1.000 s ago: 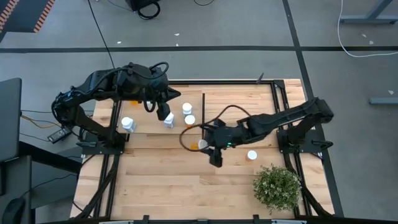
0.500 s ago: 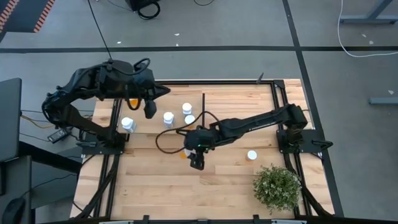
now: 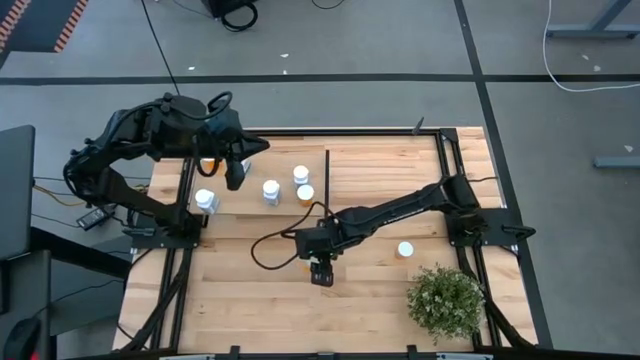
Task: Pick and place medicine bottles onto shelf by color
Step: Put the orange pill bottle on the shelf
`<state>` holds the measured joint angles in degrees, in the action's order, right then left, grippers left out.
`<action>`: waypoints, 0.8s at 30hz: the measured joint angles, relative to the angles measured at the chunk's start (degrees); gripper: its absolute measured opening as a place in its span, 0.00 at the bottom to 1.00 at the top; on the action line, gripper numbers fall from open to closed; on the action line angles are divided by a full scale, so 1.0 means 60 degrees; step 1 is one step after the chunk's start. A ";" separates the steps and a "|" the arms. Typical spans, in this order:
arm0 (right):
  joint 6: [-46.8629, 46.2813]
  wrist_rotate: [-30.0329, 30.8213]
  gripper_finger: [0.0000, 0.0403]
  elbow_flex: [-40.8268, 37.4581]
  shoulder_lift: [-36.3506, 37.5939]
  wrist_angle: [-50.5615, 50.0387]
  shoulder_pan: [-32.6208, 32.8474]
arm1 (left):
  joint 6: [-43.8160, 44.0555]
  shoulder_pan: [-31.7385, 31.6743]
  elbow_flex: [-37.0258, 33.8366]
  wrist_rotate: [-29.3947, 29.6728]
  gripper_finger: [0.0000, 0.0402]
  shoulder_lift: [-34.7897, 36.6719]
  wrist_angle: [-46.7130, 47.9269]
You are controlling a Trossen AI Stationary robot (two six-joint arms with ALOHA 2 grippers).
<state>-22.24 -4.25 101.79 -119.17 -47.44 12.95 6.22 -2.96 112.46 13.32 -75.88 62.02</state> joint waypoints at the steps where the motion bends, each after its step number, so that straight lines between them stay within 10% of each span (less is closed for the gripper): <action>1: -0.0095 -0.0012 0.60 0.0001 -0.0030 -0.0031 0.0000 | 0.0010 0.0034 0.0000 0.0000 0.07 0.0003 -0.0003; 24: -0.0857 0.0170 0.63 0.0008 -0.0369 -0.0606 0.0159 | 0.0176 0.1092 0.0000 -0.0010 0.08 -0.0040 0.0005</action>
<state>-27.39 -3.24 101.84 -121.38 -51.08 13.90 7.28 3.59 112.46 13.26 -76.12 62.05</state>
